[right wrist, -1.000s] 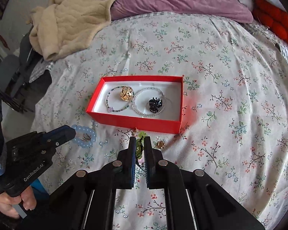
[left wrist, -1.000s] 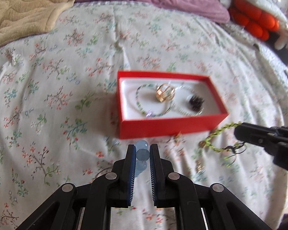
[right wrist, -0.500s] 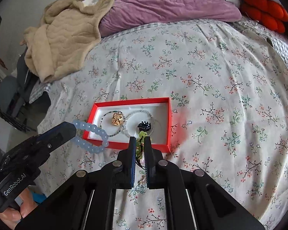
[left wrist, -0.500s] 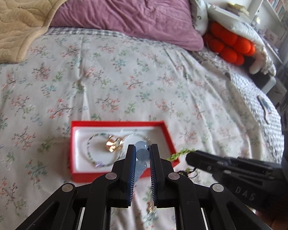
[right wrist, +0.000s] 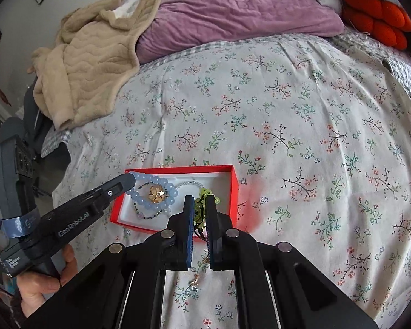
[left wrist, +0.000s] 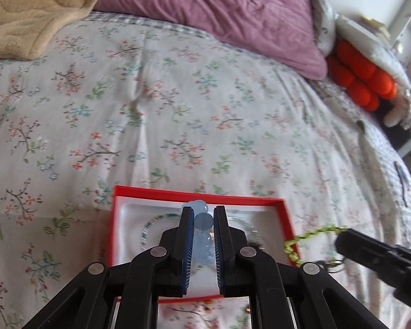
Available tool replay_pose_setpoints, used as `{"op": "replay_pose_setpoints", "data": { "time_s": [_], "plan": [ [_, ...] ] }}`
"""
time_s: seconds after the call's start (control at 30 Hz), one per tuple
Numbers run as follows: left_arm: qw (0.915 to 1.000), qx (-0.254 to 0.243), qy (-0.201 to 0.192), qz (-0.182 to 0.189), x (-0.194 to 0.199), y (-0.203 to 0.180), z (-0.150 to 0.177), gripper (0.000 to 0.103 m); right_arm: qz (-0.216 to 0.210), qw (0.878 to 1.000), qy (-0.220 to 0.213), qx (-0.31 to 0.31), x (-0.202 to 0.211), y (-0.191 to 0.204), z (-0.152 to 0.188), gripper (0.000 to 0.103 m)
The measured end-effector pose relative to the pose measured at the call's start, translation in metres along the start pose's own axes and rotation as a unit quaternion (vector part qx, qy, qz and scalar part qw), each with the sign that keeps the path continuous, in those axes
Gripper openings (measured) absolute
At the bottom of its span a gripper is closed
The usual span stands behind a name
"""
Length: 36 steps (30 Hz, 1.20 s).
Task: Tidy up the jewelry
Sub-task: 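Lift both held bracelets and carry them toward the red box, then open both tools to drop the bracelets into the box, then withdraw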
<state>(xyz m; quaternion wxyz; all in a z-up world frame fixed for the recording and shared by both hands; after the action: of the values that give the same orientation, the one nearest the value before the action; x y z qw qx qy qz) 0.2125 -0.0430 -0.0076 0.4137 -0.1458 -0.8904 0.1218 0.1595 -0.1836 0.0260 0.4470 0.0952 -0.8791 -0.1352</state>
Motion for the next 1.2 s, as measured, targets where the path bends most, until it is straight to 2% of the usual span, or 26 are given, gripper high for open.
{"op": "replay_pose_setpoints", "data": {
  "time_s": [0.2, 0.43, 0.8, 0.9, 0.97, 1.03, 1.07, 1.1, 1.2],
  "plan": [
    [0.9984, -0.011, 0.015, -0.052, -0.009, 0.022, 0.005, 0.010, -0.020, 0.999, 0.011, 0.040, -0.019, 0.028, 0.001, 0.008],
    [0.9965, -0.018, 0.028, -0.077, -0.010, 0.031, 0.011, 0.010, -0.038, 0.996, 0.021, 0.079, -0.047, 0.050, 0.005, 0.008],
    [0.9947, -0.046, 0.038, -0.084, -0.009, 0.026, 0.019, 0.011, 0.019, 0.997, 0.030, 0.073, -0.063, 0.012, 0.006, 0.008],
    [0.9947, -0.050, 0.037, -0.081, -0.007, 0.023, 0.019, 0.017, 0.028, 0.997, 0.028, 0.063, -0.064, 0.002, 0.003, 0.010],
    [0.9948, -0.053, 0.035, -0.079, -0.003, 0.021, 0.019, 0.025, 0.027, 0.998, 0.035, 0.047, -0.065, -0.004, 0.003, 0.013],
    [0.9947, -0.059, 0.035, -0.077, 0.000, 0.019, 0.020, 0.029, 0.018, 0.999, 0.039, 0.031, -0.062, -0.009, 0.003, 0.039],
    [0.9944, -0.062, 0.035, -0.077, 0.002, 0.017, 0.021, 0.032, 0.014, 0.999, 0.038, 0.027, -0.059, -0.010, 0.003, 0.044],
    [0.9942, -0.065, 0.036, -0.078, 0.003, 0.016, 0.022, 0.036, 0.013, 0.999, 0.035, 0.026, -0.056, -0.010, 0.002, 0.048],
    [0.9931, -0.076, 0.037, -0.082, 0.009, 0.015, 0.027, 0.048, 0.015, 0.999, 0.031, 0.032, -0.046, -0.010, 0.003, 0.048]
  ]
}}
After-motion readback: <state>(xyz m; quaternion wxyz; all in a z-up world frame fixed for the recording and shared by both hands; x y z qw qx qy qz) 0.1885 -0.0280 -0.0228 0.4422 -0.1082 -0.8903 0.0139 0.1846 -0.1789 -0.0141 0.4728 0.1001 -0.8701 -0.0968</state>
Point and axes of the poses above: each gripper's, at about its wrist camera, not at the fingertips, and x roughly against the way its jaws point, y to its left, z to its underside, the point moved 6 cm from there along -x, roughly the way its jaws point, and after that the axes turned 4 degrees about -y, right-handed, at the moved point
